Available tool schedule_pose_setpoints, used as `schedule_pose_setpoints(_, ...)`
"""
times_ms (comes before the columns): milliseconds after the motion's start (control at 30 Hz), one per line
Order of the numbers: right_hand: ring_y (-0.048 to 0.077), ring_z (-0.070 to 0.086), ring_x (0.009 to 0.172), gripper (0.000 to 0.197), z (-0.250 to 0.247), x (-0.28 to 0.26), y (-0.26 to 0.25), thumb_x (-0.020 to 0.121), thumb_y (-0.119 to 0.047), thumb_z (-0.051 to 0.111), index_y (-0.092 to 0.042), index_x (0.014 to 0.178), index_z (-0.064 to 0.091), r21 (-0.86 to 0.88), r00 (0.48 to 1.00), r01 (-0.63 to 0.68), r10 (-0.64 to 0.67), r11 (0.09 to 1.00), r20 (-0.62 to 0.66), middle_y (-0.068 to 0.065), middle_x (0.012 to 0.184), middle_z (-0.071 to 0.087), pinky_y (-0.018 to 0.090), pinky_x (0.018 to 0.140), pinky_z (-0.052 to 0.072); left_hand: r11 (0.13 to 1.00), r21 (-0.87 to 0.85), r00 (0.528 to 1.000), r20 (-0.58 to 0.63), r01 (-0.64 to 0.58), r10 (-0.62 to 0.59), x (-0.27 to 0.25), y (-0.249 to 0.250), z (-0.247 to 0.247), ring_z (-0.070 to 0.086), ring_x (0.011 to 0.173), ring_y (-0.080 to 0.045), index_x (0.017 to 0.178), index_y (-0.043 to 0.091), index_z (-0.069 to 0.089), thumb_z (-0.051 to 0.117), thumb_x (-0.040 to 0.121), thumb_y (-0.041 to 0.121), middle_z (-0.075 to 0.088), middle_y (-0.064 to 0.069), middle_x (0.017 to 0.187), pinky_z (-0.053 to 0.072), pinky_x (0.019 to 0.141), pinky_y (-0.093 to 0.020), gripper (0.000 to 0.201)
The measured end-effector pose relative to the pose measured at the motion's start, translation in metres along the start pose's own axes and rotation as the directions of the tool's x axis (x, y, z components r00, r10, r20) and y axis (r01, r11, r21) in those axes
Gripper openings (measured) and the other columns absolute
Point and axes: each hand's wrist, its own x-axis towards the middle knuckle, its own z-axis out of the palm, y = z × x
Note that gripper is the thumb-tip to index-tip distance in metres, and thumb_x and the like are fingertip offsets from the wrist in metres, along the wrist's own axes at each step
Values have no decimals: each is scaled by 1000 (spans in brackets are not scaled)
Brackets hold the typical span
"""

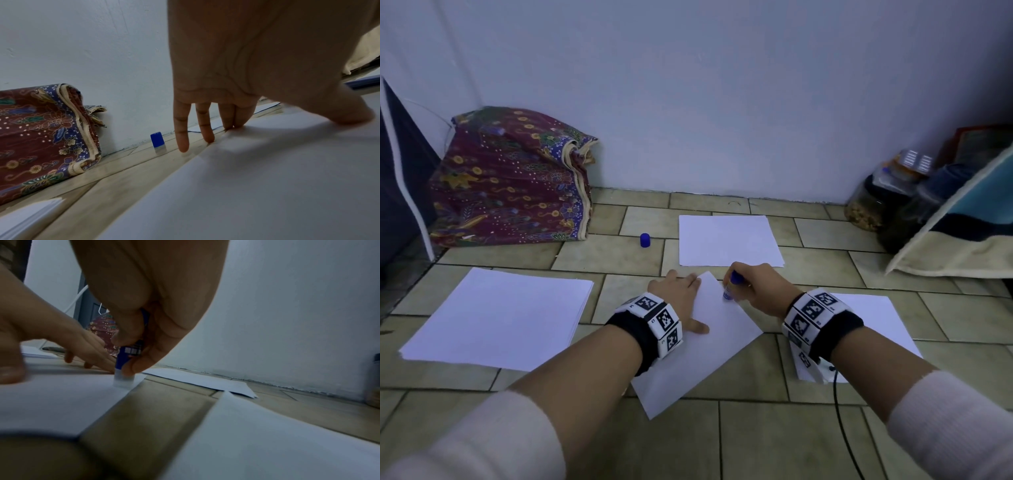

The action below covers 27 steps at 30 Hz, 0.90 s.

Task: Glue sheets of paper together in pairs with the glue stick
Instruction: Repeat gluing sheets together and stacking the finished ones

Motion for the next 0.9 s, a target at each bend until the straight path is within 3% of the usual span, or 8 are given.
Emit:
schedule_pose_setpoints(100,-7,53,70,18,0,-19,8,87,3,55,-6,102,58,4,1000,-1,1,1000,13,-15,77,57,1,62,38,1000,0,1000,6,-6,6,0,-1,0,25,134,-25,151,16,15,54,80,70,18,5,157,39,98,-44,97)
schedule_pose_setpoints(267,-4,54,74,17,-2,-45,18,86,1,57,-9,99,59,-24,999,34,-34,999,15,-8,85,62,4,66,39,1000,-13,1000,21,-3,3,-2,-1,1,19,139,-26,154,17,8,53,82,68,8,6,160,37,102,-43,99)
schedule_pose_setpoints(467,-12,55,70,12,-4,-62,23,88,-3,58,-8,99,58,-38,999,19,-17,999,32,-17,77,58,5,63,39,999,-34,999,-39,1,-2,-3,3,0,20,138,-25,150,11,17,59,81,64,16,-1,157,37,103,-41,97)
schedule_pose_setpoints(567,-2,60,73,11,-11,-60,24,87,-4,60,-13,93,59,5,997,-27,26,1000,77,-3,89,66,6,63,42,992,-91,996,17,89,-88,-4,9,1,1,146,-30,150,-1,-1,63,81,60,-12,-11,159,33,110,-45,113)
schedule_pose_setpoints(633,7,64,74,12,-17,-57,27,85,-4,64,-14,90,61,80,997,-64,60,995,54,1,91,68,10,65,47,986,-158,997,-40,56,-63,-7,11,2,-9,147,-32,150,2,-8,69,81,49,-26,-11,156,28,113,-49,114)
schedule_pose_setpoints(700,15,68,74,11,-23,-54,28,86,1,63,-9,92,61,269,993,-101,113,958,-28,3,89,68,16,68,53,982,-139,986,-125,-127,110,-10,13,3,-8,148,-28,153,13,3,67,88,32,-20,-7,158,22,116,-48,93)
schedule_pose_setpoints(767,19,68,70,11,-27,-50,26,87,6,60,-4,93,59,476,979,-103,175,874,-109,9,87,67,22,67,56,959,-23,957,-81,-282,279,-11,14,4,2,148,-21,152,22,15,52,97,22,-1,-1,161,21,116,-44,65)
schedule_pose_setpoints(900,19,68,64,10,-27,-39,21,88,6,58,-1,96,57,629,933,-79,280,773,-227,18,84,66,23,64,58,967,27,967,17,-255,254,-13,8,3,12,146,-19,152,27,17,40,101,37,9,2,161,30,112,-42,57)
